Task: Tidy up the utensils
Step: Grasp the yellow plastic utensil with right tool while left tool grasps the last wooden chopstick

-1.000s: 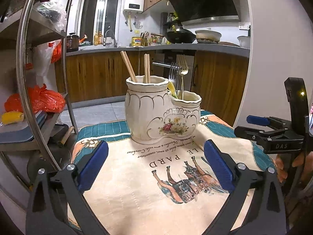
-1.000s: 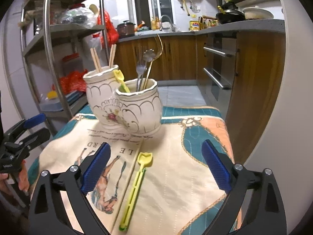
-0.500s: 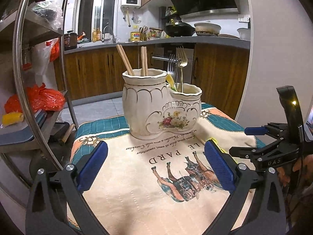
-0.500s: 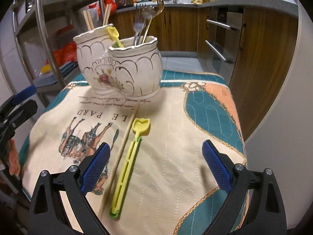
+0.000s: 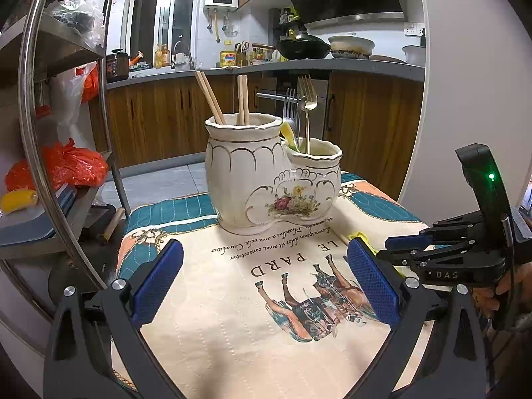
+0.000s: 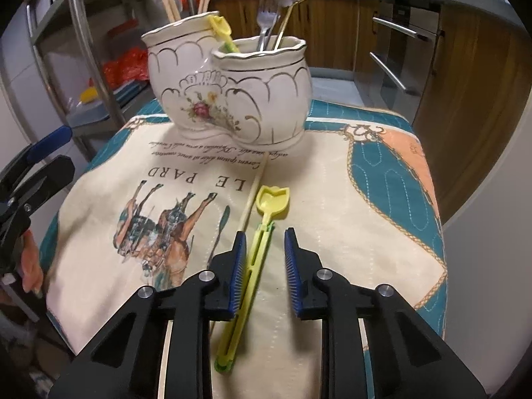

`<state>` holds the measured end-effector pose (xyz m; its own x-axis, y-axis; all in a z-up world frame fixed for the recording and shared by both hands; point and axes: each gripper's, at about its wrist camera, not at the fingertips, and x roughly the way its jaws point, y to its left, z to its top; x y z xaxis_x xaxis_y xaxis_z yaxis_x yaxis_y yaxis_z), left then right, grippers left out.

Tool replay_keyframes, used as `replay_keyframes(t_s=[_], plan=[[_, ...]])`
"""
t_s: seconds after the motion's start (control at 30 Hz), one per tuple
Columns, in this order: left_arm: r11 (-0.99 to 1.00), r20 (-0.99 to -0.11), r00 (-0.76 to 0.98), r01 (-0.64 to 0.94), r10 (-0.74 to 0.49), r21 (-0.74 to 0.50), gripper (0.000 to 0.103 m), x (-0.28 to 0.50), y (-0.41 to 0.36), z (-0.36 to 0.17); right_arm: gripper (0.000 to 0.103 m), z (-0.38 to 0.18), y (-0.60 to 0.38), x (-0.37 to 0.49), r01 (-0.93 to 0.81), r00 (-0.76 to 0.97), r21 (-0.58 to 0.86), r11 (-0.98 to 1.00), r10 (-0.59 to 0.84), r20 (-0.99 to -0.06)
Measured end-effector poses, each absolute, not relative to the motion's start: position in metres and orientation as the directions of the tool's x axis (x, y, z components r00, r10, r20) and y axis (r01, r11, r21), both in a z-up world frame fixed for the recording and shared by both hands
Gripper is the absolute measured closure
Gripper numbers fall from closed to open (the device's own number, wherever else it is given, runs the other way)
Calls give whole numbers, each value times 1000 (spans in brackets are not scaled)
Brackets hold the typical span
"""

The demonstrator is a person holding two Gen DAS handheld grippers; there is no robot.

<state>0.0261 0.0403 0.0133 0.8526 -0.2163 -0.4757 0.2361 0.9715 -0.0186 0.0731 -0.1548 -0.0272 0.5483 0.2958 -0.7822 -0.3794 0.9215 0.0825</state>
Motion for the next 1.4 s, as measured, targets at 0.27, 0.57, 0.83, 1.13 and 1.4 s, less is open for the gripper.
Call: replay_keyframes(t_s=[0.27, 0.57, 0.83, 1.13, 1.4], plan=[[971, -474, 854, 237, -216, -17, 6, 26, 39, 13, 88, -29, -152, 81, -386, 514, 49, 921, 259, -818], [976, -504, 847, 216, -167, 39, 6, 29, 27, 12, 92, -31, -166, 86, -384, 510, 114, 916, 313, -801], [963, -638, 756, 257, -147, 83, 6, 41, -23, 8, 92, -17, -204, 69, -358, 564, 185, 915, 370, -738], [961, -726, 668, 274, -165, 33, 29, 62, -78, -12, 92, -7, -241, 50, -342, 610, 229, 911, 401, -684], [958, -788, 600, 281, -137, 47, 76, 77, -111, -39, 92, -7, -252, 41, -350, 614, 246, 904, 420, -668]])
